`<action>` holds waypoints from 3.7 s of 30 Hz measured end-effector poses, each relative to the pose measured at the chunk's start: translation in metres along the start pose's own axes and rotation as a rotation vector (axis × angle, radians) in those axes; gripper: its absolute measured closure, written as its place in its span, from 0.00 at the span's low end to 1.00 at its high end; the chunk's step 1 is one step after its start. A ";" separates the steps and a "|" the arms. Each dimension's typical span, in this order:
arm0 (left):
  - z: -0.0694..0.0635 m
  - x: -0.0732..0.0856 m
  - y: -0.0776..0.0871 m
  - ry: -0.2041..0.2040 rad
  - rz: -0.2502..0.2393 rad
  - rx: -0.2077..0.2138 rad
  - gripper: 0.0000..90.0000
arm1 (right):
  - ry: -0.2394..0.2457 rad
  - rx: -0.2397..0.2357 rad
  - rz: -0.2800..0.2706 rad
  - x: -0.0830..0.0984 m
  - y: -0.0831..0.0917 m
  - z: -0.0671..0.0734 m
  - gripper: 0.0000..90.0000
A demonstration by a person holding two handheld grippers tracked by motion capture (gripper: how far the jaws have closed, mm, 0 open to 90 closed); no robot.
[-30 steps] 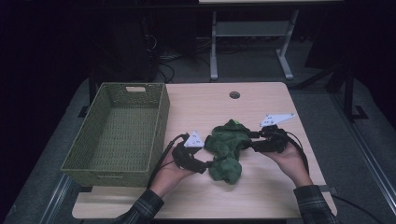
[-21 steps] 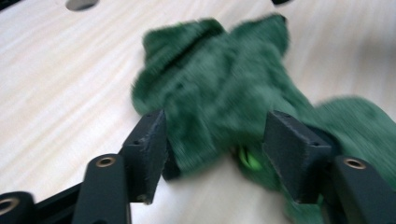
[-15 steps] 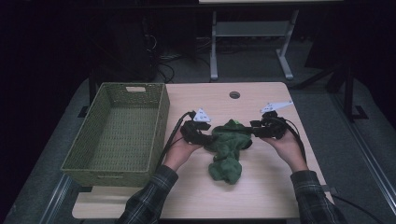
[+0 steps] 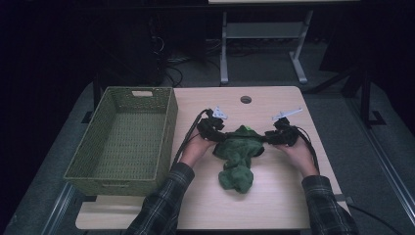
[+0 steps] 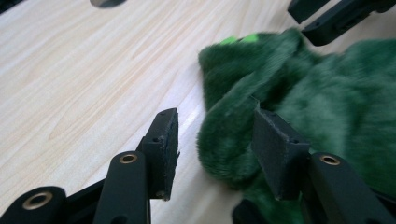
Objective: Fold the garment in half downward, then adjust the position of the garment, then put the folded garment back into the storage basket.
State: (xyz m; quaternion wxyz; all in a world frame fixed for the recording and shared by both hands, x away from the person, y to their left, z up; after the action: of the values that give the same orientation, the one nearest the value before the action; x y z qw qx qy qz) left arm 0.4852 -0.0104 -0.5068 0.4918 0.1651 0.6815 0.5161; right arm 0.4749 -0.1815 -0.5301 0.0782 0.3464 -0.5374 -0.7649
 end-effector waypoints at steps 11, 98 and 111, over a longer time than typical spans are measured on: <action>0.002 0.008 -0.021 -0.002 0.072 0.047 0.66 | 0.014 -0.014 0.034 -0.003 -0.015 0.012 0.85; -0.130 0.089 0.073 -0.257 -0.175 0.068 0.97 | 0.318 -0.097 -0.121 0.078 0.065 0.150 0.98; -0.143 0.113 0.059 -0.259 -0.073 0.196 0.98 | 0.339 -0.124 -0.003 0.108 0.044 0.160 0.99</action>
State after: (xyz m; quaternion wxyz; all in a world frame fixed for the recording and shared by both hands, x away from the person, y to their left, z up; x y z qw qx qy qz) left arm 0.2965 0.0191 -0.5145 0.5756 0.2527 0.6649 0.4034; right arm 0.2851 -0.1300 -0.5107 0.1878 0.4657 -0.4678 -0.7274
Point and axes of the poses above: each handheld gripper's, and its own axes: y roughly backward along the jaws, x roughly out of its underside, z roughly to its left, the point moved 10 cm from there along -y, roughly forward along the jaws, and after that the axes turned 14 degrees about z, right-handed, at the moved point
